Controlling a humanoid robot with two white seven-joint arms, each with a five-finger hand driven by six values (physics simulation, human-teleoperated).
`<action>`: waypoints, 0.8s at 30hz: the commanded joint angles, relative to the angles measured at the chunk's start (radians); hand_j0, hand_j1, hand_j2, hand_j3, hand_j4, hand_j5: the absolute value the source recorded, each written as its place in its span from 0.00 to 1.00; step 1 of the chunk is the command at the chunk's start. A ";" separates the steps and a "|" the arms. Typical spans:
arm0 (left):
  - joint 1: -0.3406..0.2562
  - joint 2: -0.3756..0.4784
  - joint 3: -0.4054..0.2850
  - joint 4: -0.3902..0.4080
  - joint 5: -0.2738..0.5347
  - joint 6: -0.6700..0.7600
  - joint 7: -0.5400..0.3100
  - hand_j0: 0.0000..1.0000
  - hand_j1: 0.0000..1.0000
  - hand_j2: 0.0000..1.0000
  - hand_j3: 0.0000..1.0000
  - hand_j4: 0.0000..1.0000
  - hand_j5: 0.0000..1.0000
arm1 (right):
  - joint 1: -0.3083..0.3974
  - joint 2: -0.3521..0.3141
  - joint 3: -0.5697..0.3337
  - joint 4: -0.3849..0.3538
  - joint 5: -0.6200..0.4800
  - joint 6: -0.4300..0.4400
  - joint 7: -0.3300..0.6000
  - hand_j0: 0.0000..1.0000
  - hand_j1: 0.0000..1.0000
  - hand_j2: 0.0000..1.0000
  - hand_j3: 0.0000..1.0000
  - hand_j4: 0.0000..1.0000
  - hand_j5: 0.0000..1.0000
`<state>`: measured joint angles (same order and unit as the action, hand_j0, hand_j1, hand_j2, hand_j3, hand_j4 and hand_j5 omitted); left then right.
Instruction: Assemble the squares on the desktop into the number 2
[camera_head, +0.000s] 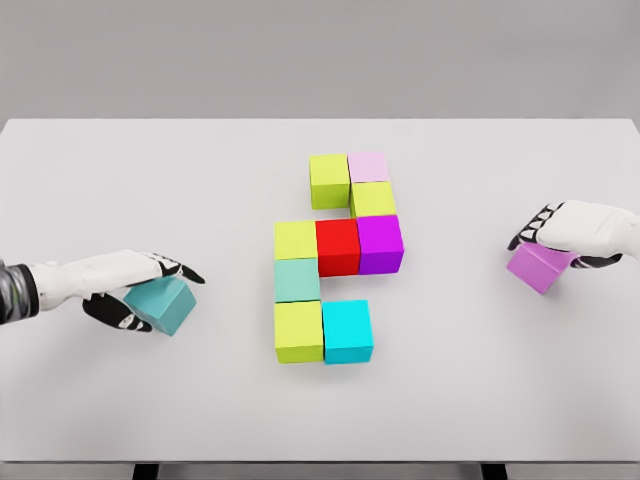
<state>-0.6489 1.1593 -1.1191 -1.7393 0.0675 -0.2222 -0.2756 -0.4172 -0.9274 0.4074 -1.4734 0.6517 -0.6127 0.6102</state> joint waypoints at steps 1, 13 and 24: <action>0.000 0.000 -0.001 0.000 0.003 -0.002 -0.001 0.79 0.79 0.79 0.79 0.79 0.79 | 0.000 -0.001 0.001 -0.002 -0.006 0.002 0.001 0.69 0.69 0.69 0.69 0.69 0.69; 0.000 -0.007 -0.007 0.001 0.006 -0.028 0.003 0.49 0.49 0.49 0.49 0.49 0.49 | -0.005 0.001 -0.007 -0.007 -0.024 0.002 0.001 0.67 0.67 0.67 0.67 0.67 0.67; -0.040 -0.027 0.004 0.030 0.026 0.017 0.006 0.47 0.47 0.47 0.47 0.47 0.47 | -0.005 0.001 -0.007 -0.031 -0.129 0.002 0.001 0.69 0.69 0.69 0.69 0.69 0.69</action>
<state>-0.6963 1.1412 -1.1180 -1.7183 0.0846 -0.2229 -0.2725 -0.4234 -0.9252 0.4005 -1.4987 0.5538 -0.6133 0.6111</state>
